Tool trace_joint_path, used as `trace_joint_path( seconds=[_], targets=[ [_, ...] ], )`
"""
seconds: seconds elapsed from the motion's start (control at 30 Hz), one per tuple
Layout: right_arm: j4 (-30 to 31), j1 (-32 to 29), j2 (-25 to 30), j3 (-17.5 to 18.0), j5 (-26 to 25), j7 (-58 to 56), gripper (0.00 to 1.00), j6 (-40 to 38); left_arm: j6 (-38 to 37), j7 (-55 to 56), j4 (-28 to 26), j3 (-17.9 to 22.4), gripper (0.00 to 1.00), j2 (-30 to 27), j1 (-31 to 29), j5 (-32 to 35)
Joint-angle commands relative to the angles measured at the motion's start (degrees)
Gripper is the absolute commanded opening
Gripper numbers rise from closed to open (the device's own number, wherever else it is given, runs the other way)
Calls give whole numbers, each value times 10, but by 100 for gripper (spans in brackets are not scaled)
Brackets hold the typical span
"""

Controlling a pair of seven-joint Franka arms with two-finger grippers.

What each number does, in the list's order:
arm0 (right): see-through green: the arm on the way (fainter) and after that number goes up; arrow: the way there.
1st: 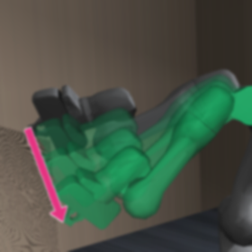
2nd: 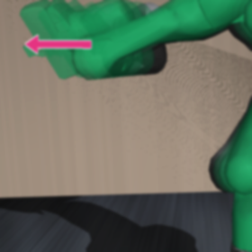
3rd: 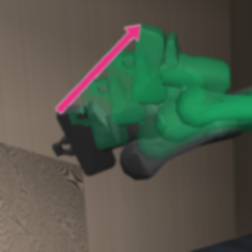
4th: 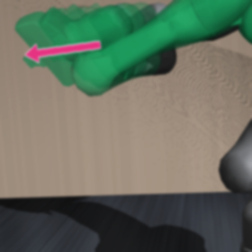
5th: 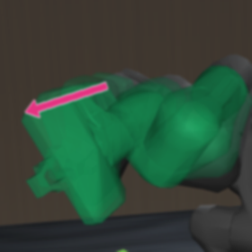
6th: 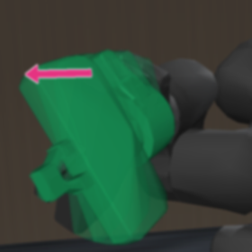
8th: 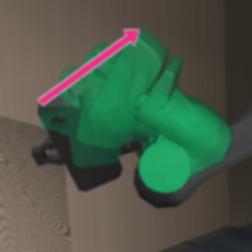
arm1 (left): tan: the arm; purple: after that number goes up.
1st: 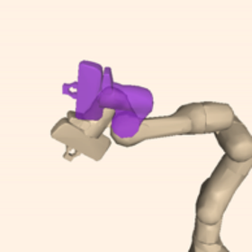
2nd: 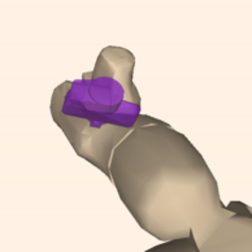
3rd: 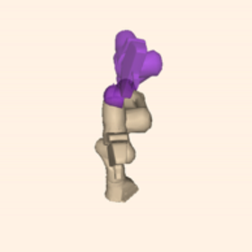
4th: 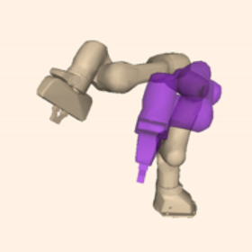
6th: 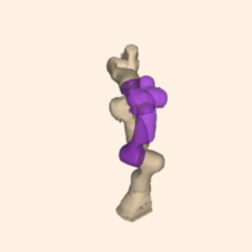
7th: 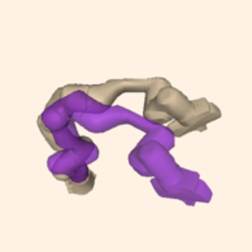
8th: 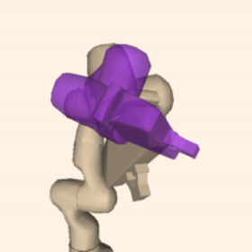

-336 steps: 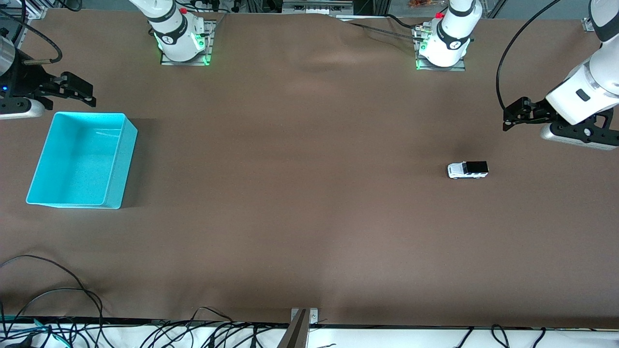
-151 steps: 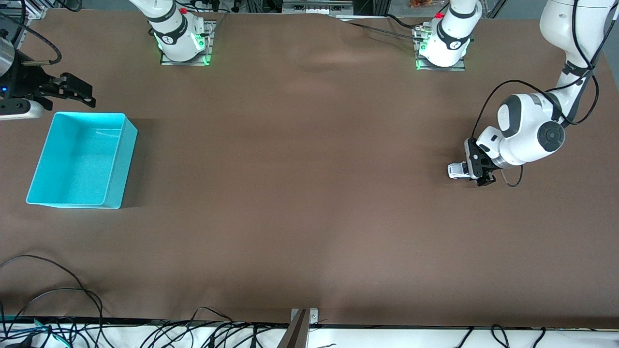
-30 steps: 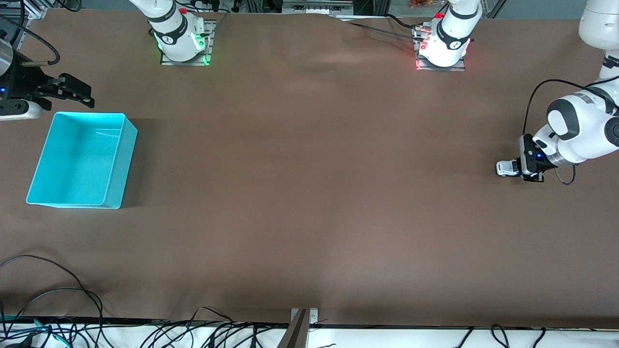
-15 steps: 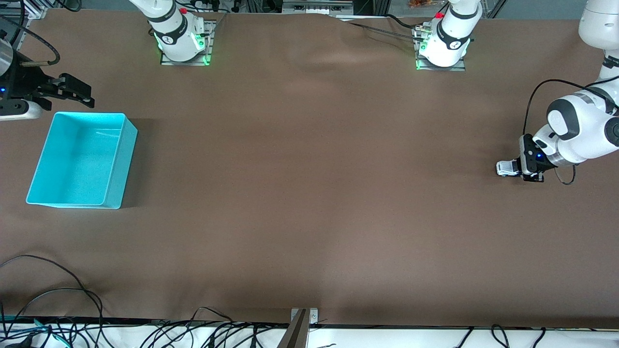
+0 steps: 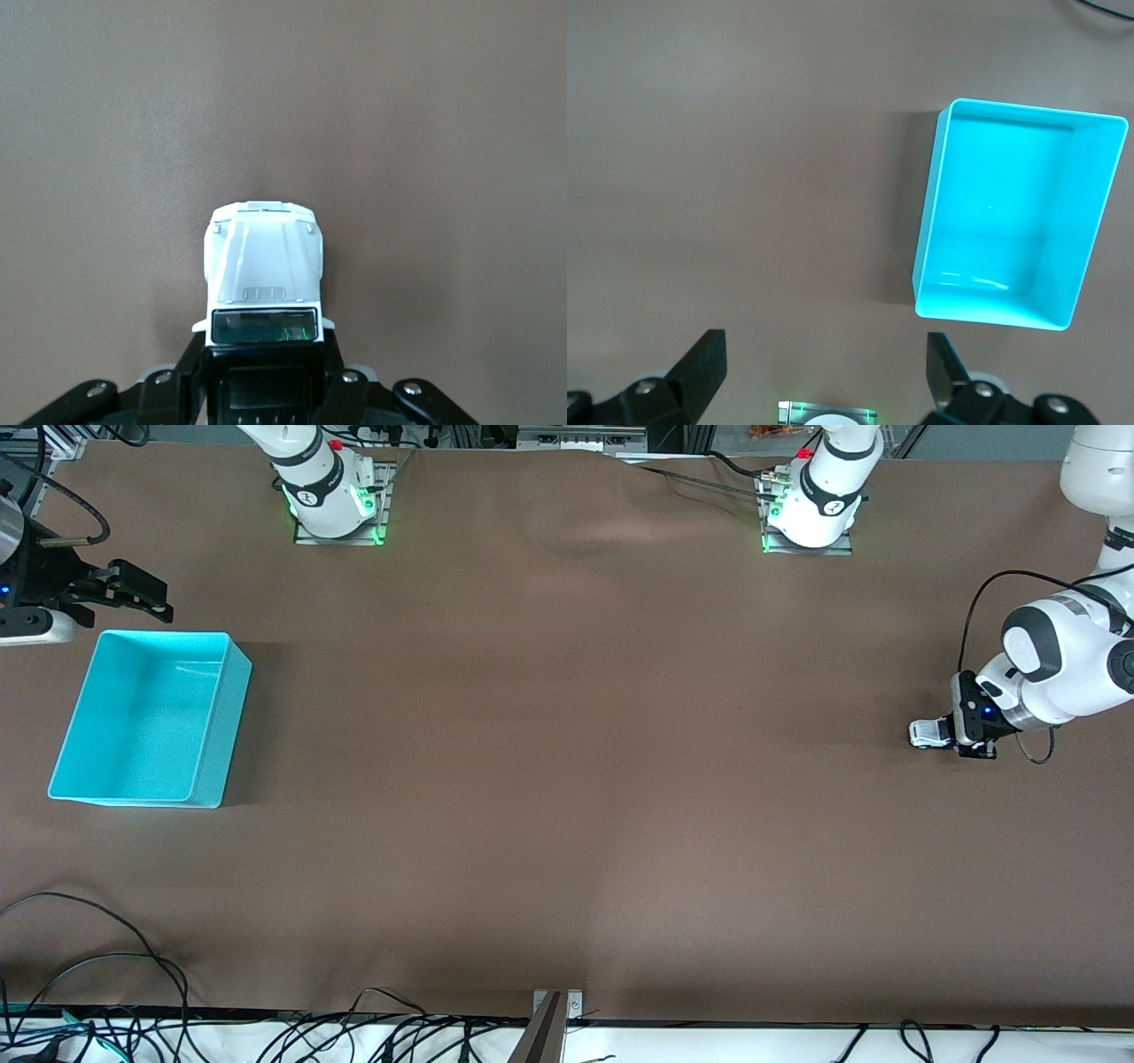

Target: Wind and store white jeep toy

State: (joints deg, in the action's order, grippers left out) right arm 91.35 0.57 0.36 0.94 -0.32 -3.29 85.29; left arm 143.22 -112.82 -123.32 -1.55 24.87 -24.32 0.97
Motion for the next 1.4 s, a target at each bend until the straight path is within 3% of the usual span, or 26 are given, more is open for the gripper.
trace_joint_path(
  seconds=[0.0,0.77,0.8,0.83,0.87,0.9,1.37],
  targets=[
    [-10,-3,-3,2,-6,2,100,-8,19,-57,70,13,0,113,-30,11],
    [-10,-3,-3,2,-6,2,100,-8,19,-59,77,13,0,114,-31,11],
    [-10,-3,-3,1,-6,2,100,-8,19,-62,77,13,21,113,-31,11],
    [-10,-3,-3,2,-6,2,100,-8,19,-70,77,13,49,113,-31,11],
    [-10,-3,-3,2,-6,2,100,-8,19,-82,79,13,94,113,-30,11],
    [-10,-3,-3,2,-6,2,100,-8,19,-96,83,13,100,112,-29,11],
    [-10,-3,-3,1,-6,2,100,-8,-114,-123,152,17,100,103,-24,10]
  ],
)
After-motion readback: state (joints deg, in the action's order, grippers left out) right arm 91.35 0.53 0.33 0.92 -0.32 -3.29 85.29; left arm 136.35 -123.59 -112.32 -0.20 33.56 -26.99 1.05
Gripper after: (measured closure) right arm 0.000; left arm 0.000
